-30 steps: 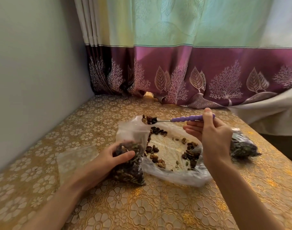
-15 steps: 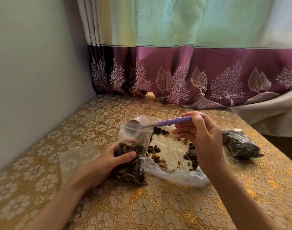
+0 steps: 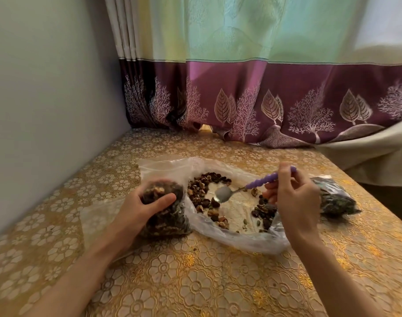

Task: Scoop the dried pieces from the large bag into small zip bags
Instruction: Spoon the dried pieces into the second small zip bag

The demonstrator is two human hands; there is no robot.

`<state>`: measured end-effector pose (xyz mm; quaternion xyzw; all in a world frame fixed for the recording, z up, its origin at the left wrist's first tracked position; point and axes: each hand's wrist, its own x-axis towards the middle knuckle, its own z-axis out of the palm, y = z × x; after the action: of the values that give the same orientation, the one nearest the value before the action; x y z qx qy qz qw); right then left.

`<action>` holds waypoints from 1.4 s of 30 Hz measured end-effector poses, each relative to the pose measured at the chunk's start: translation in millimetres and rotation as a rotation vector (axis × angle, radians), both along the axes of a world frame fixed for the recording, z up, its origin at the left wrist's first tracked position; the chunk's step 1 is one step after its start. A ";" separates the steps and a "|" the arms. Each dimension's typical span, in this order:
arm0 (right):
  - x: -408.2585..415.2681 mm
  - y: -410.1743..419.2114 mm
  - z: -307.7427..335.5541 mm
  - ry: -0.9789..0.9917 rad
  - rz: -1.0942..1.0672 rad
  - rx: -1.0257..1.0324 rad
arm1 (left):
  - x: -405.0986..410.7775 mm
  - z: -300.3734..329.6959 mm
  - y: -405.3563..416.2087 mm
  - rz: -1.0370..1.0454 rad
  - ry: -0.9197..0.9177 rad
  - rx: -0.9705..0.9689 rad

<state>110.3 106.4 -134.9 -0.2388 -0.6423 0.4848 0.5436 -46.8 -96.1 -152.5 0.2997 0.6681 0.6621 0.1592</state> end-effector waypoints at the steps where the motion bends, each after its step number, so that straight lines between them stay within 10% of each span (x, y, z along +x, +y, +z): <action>1: -0.4 0.1 -1.3 -0.032 -0.042 0.057 | 0.0 0.0 0.1 0.007 0.004 -0.009; 22: 1.2 -1.9 -3.3 -0.094 -0.071 0.183 | -3.9 -3.3 -1.8 0.005 -0.022 -0.039; 42: -9.7 -17.2 -14.8 -0.122 0.353 -0.347 | -5.1 -4.3 -1.1 0.007 -0.021 -0.046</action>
<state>100.5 89.2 -149.7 -0.2413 -0.6129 0.6598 0.3617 -51.9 -97.3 -156.8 0.2866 0.6824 0.6504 0.1706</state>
